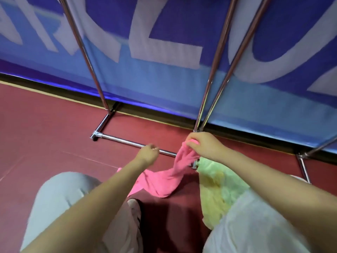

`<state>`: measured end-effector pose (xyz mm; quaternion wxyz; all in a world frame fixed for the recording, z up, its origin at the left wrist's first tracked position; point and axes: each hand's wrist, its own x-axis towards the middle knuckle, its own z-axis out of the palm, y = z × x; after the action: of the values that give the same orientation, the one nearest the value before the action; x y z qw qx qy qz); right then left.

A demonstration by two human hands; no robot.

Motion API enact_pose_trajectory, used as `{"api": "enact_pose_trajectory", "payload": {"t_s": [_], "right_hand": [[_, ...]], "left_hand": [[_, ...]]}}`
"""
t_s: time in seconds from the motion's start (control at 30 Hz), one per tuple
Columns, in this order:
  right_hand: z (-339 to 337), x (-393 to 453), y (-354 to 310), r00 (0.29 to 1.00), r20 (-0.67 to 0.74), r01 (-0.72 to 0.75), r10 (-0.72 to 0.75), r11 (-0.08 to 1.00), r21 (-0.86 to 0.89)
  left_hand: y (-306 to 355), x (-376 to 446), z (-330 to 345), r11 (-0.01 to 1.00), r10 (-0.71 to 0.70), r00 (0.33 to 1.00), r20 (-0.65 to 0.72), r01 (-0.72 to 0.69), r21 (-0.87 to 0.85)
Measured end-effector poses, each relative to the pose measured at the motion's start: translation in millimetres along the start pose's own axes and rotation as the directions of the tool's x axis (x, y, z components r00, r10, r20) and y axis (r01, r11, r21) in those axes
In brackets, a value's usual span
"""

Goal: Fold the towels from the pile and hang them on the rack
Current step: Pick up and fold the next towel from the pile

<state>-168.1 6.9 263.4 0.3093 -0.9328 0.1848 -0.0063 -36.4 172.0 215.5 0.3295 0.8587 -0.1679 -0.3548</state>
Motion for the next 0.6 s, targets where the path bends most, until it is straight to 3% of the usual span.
{"api": "enact_pose_trajectory", "payload": {"t_s": [0.1,0.27,0.47,0.6], "right_hand": [[-32,-39,-25,0.988,-0.093,0.122,-0.121,0.992,0.010],[-47,-85,-42,0.968,-0.213,0.172,-0.131,0.967,0.187],[-41,-119,-31,0.961,-0.272,0.145,-0.043,0.920,0.364],[-33,-127,-29,0.968,-0.249,0.118,-0.017,0.911,0.395]], "left_hand": [[35,-39,2,0.962,0.123,0.991,-0.055,-0.132,-0.239],[57,-99,24,0.922,0.363,0.931,0.044,-0.351,-0.161],[56,-121,60,0.933,0.307,0.945,0.111,-0.276,-0.229],[54,-131,68,0.890,0.281,0.948,0.147,-0.200,-0.409]]}}
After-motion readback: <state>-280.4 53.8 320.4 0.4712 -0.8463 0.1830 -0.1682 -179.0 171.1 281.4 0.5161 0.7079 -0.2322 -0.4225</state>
